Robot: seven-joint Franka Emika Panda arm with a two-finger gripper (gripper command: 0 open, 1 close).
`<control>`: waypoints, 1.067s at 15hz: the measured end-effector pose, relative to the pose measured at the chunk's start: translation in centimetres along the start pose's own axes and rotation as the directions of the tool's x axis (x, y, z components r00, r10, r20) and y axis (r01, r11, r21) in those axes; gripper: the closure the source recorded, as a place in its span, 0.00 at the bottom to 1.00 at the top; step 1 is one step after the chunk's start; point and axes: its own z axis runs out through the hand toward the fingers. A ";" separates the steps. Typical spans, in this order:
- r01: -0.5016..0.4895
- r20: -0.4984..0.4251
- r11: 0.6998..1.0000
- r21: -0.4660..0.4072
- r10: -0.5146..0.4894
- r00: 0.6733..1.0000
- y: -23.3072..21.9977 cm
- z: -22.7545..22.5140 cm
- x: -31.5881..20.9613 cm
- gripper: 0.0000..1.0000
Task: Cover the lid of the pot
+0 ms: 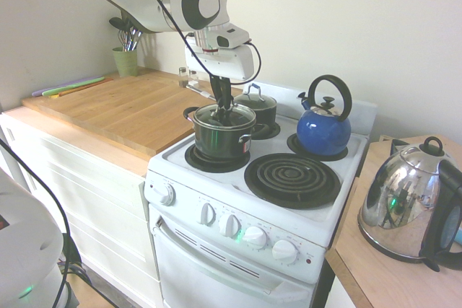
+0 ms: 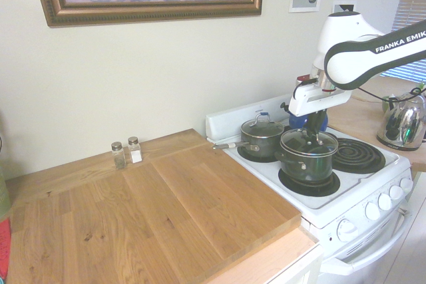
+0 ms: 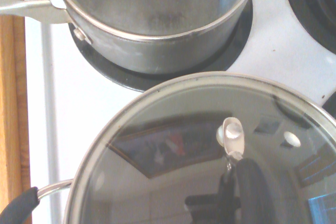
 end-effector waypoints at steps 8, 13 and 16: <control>-0.011 0.014 1.000 -0.007 0.011 1.000 0.0 0.7 0.3 1.00; -0.017 0.021 1.000 -0.003 0.017 1.000 0.0 0.7 0.4 0.00; -0.018 0.023 1.000 -0.002 0.018 1.000 0.0 0.7 0.5 0.00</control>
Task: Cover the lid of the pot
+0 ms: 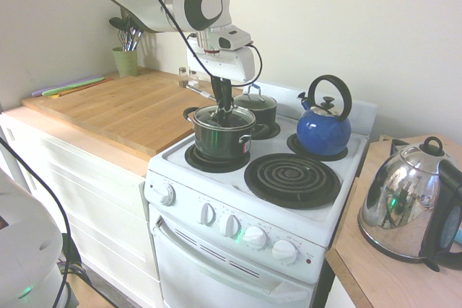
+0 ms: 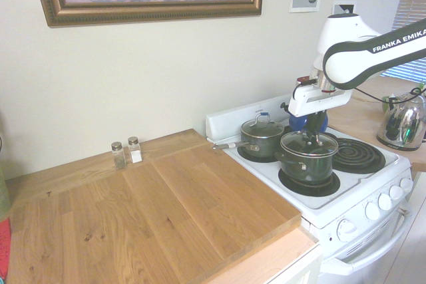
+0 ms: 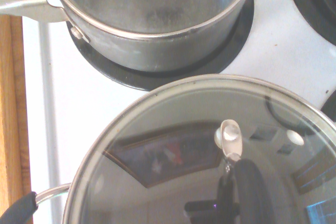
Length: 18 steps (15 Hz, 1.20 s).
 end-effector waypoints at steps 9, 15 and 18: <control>-0.010 0.008 1.000 -0.010 0.010 1.000 0.3 0.0 0.4 0.00; 0.019 -0.012 1.000 0.017 -0.019 1.000 -0.6 -5.3 -1.1 0.00; 0.022 -0.029 0.999 0.033 -0.021 0.999 -0.3 -8.9 -2.3 0.00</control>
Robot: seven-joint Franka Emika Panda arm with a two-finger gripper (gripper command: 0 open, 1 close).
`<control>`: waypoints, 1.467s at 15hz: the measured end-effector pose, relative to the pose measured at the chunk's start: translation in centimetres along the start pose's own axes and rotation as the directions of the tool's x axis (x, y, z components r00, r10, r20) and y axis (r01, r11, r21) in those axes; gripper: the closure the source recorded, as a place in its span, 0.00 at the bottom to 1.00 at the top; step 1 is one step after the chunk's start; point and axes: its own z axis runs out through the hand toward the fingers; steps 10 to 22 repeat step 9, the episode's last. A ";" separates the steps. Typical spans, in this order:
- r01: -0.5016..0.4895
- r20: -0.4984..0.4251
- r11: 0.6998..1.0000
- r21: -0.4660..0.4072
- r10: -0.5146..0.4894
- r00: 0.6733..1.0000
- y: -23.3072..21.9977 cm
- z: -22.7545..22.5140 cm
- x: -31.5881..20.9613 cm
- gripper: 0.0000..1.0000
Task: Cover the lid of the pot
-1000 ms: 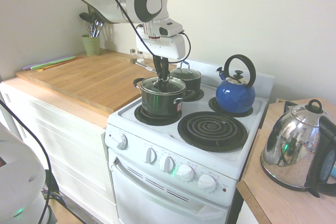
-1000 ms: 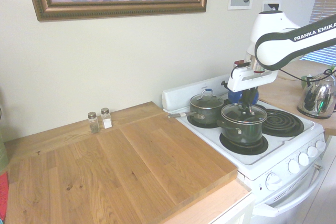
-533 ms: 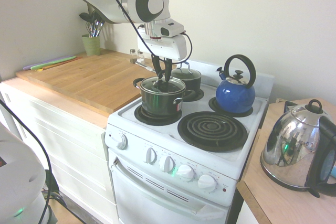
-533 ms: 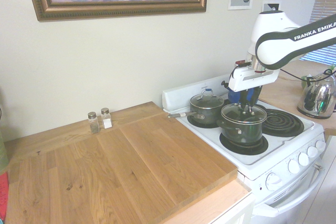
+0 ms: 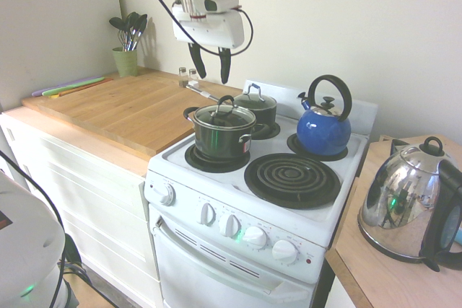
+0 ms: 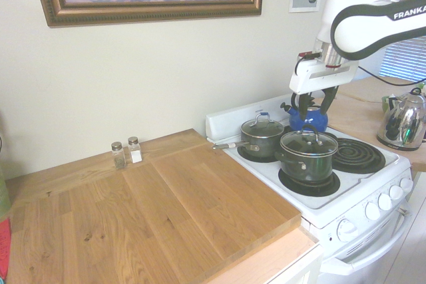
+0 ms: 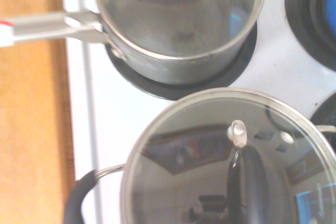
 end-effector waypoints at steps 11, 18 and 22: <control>-0.013 0.057 0.999 -0.031 0.015 0.998 9.8 -4.0 -6.9 0.00; -0.013 0.057 0.999 -0.031 0.015 0.998 9.8 -4.0 -6.9 0.00; -0.013 0.057 0.999 -0.031 0.015 0.998 9.8 -4.0 -6.9 0.00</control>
